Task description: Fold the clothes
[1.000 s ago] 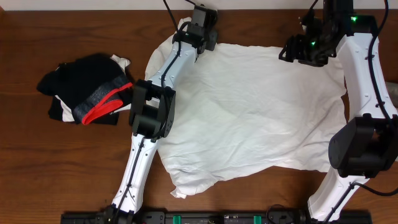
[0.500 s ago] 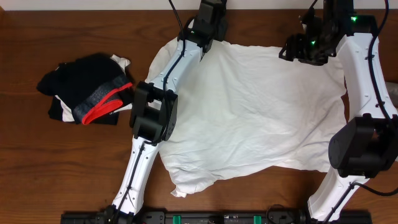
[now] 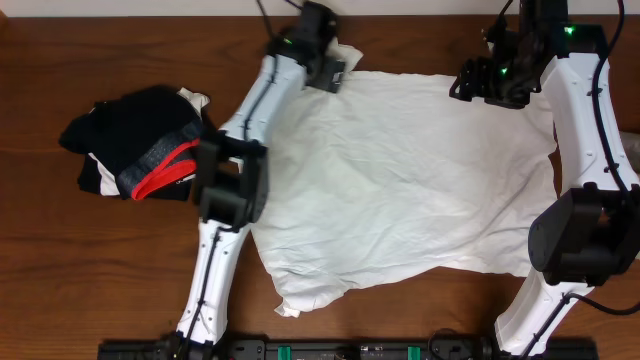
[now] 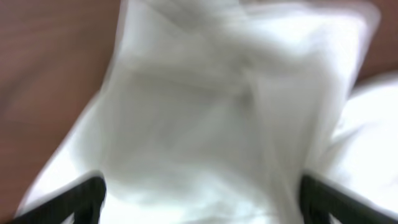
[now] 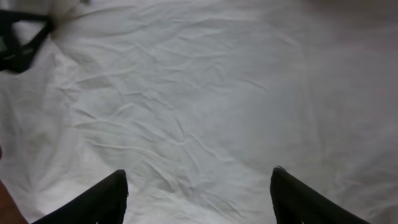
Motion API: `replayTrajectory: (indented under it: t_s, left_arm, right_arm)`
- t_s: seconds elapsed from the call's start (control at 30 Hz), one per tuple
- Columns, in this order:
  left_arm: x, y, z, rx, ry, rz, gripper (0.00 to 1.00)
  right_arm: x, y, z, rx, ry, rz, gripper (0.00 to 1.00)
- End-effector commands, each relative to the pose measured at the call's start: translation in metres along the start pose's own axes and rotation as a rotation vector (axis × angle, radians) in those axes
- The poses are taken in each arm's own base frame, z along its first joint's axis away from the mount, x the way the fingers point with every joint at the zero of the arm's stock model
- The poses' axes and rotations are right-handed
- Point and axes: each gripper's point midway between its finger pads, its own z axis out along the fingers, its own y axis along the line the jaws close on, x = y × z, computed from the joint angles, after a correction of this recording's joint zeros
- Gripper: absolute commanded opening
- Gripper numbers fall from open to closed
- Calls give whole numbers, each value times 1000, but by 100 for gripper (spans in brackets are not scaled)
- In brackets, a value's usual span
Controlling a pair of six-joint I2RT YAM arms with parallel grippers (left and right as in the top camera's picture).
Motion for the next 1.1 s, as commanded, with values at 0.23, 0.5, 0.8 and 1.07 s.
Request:
replayTrajectory:
  t_s: [0.23, 0.5, 0.8, 1.07]
  left_arm:
    - [35, 105, -154, -87, 138, -191, 94]
    - [122, 105, -167, 18, 498, -398, 86]
    - [181, 92, -162, 24, 740, -412, 82]
    - [223, 83, -143, 28, 868, -411, 82]
  right_arm:
    - [22, -15, 2, 38, 93, 32, 74]
    - [41, -42, -8, 69, 167, 116, 76]
    - [75, -118, -1, 258, 242, 314, 74]
    - [129, -194, 34, 277, 275, 532, 80]
